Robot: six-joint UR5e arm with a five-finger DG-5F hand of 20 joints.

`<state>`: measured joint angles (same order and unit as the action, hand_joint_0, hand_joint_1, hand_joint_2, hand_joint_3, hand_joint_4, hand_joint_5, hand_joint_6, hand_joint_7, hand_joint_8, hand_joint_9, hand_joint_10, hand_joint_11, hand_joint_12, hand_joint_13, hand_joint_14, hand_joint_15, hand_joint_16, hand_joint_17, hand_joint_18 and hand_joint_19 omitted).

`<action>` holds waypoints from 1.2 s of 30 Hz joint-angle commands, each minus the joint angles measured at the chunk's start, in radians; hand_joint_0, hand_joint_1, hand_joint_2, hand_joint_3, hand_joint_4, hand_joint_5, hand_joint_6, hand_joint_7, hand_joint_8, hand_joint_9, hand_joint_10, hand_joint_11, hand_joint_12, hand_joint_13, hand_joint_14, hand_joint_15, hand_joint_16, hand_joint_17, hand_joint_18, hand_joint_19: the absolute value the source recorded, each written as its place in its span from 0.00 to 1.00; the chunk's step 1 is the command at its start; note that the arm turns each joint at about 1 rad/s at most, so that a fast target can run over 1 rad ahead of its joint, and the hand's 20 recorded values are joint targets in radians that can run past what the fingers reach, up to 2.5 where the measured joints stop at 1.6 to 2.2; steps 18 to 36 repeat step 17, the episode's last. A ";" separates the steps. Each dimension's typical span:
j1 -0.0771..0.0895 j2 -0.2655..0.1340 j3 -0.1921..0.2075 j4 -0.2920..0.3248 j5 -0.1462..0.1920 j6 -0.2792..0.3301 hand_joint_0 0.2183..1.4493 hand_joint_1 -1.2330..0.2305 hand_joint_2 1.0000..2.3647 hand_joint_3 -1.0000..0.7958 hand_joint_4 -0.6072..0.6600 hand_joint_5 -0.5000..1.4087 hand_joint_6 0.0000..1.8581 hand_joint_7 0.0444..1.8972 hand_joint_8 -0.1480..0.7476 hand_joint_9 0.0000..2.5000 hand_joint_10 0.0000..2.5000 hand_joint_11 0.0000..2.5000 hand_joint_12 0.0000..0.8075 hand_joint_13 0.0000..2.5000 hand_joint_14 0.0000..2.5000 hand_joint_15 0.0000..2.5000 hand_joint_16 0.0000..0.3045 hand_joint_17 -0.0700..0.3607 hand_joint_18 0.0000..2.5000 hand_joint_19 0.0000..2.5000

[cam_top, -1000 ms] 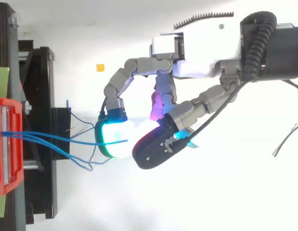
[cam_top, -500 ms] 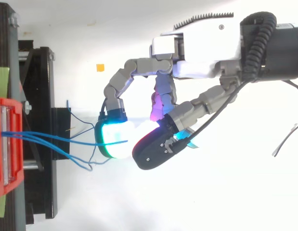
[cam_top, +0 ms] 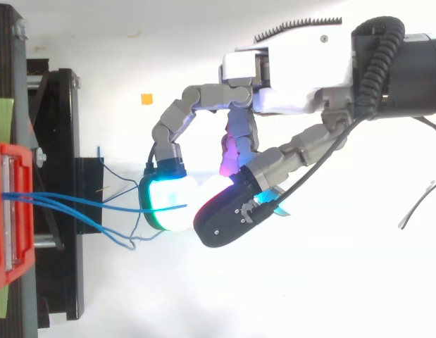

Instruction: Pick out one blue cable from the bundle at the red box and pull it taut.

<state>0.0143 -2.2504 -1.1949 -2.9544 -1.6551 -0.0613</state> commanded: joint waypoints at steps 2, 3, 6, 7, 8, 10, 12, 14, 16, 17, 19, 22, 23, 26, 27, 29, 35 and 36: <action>-0.001 0.000 0.000 0.000 0.000 0.000 0.30 0.23 0.06 0.52 0.31 0.26 0.48 0.47 0.49 0.69 0.01 0.33 0.48 0.52 0.01 0.26 0.21 0.49 0.43 0.23; 0.001 0.000 0.000 0.000 0.000 0.000 0.30 0.23 0.06 0.52 0.31 0.26 0.48 0.48 0.49 0.69 0.01 0.33 0.48 0.52 0.01 0.26 0.21 0.49 0.43 0.24; -0.001 0.000 0.000 0.000 0.000 0.000 0.30 0.23 0.06 0.52 0.31 0.26 0.48 0.48 0.48 0.69 0.01 0.33 0.47 0.52 0.01 0.25 0.21 0.49 0.43 0.24; -0.001 0.000 0.000 0.000 0.000 0.000 0.30 0.23 0.06 0.52 0.31 0.26 0.48 0.48 0.48 0.69 0.01 0.33 0.48 0.52 0.01 0.26 0.21 0.49 0.43 0.23; -0.001 0.000 0.000 0.000 0.000 0.001 0.30 0.23 0.06 0.52 0.31 0.26 0.48 0.47 0.49 0.69 0.01 0.33 0.48 0.52 0.01 0.26 0.20 0.49 0.43 0.24; 0.001 0.000 0.000 0.000 0.001 0.000 0.30 0.23 0.07 0.52 0.31 0.26 0.48 0.48 0.49 0.69 0.01 0.33 0.47 0.52 0.01 0.25 0.21 0.49 0.43 0.23; 0.001 0.000 0.000 0.000 0.000 0.000 0.30 0.23 0.06 0.52 0.32 0.26 0.48 0.48 0.49 0.69 0.01 0.33 0.47 0.52 0.01 0.25 0.21 0.49 0.43 0.24; 0.001 0.000 0.000 0.000 0.001 0.000 0.30 0.23 0.06 0.52 0.31 0.26 0.48 0.48 0.49 0.68 0.01 0.33 0.47 0.52 0.01 0.26 0.21 0.49 0.43 0.24; -0.001 0.000 0.000 0.000 0.000 0.000 0.30 0.23 0.06 0.52 0.31 0.26 0.48 0.48 0.50 0.69 0.01 0.33 0.47 0.52 0.01 0.25 0.20 0.49 0.43 0.23; -0.001 0.000 0.000 0.000 0.000 0.000 0.30 0.23 0.06 0.52 0.31 0.26 0.48 0.47 0.49 0.69 0.01 0.33 0.47 0.52 0.01 0.26 0.21 0.49 0.43 0.24; -0.001 0.000 0.000 0.000 0.000 0.000 0.30 0.23 0.06 0.52 0.31 0.26 0.48 0.47 0.49 0.69 0.01 0.33 0.47 0.52 0.01 0.26 0.21 0.49 0.43 0.24; -0.001 0.000 0.000 0.000 0.000 0.000 0.30 0.23 0.06 0.52 0.31 0.26 0.48 0.47 0.49 0.69 0.01 0.33 0.47 0.52 0.01 0.26 0.21 0.49 0.43 0.24; -0.001 0.000 0.000 0.000 0.000 0.000 0.30 0.23 0.06 0.52 0.31 0.26 0.48 0.47 0.49 0.69 0.01 0.33 0.47 0.52 0.01 0.26 0.21 0.49 0.43 0.24; -0.001 0.000 0.000 0.000 0.000 0.000 0.30 0.23 0.06 0.52 0.31 0.26 0.48 0.47 0.49 0.69 0.01 0.33 0.47 0.52 0.01 0.26 0.21 0.49 0.43 0.24; -0.001 0.000 0.000 0.000 0.000 0.000 0.30 0.23 0.06 0.52 0.31 0.26 0.48 0.47 0.49 0.69 0.01 0.33 0.47 0.52 0.01 0.26 0.21 0.49 0.43 0.24; -0.001 0.000 0.000 0.000 0.000 0.000 0.30 0.23 0.06 0.52 0.31 0.26 0.48 0.47 0.49 0.69 0.01 0.33 0.47 0.52 0.01 0.26 0.21 0.49 0.43 0.24; -0.001 0.000 0.000 0.000 0.000 0.000 0.30 0.23 0.06 0.52 0.31 0.26 0.48 0.47 0.49 0.69 0.01 0.33 0.47 0.52 0.01 0.26 0.21 0.49 0.43 0.24; -0.001 0.000 0.000 0.000 0.000 0.000 0.30 0.23 0.06 0.52 0.31 0.26 0.48 0.47 0.49 0.69 0.01 0.33 0.47 0.52 0.01 0.26 0.21 0.49 0.43 0.24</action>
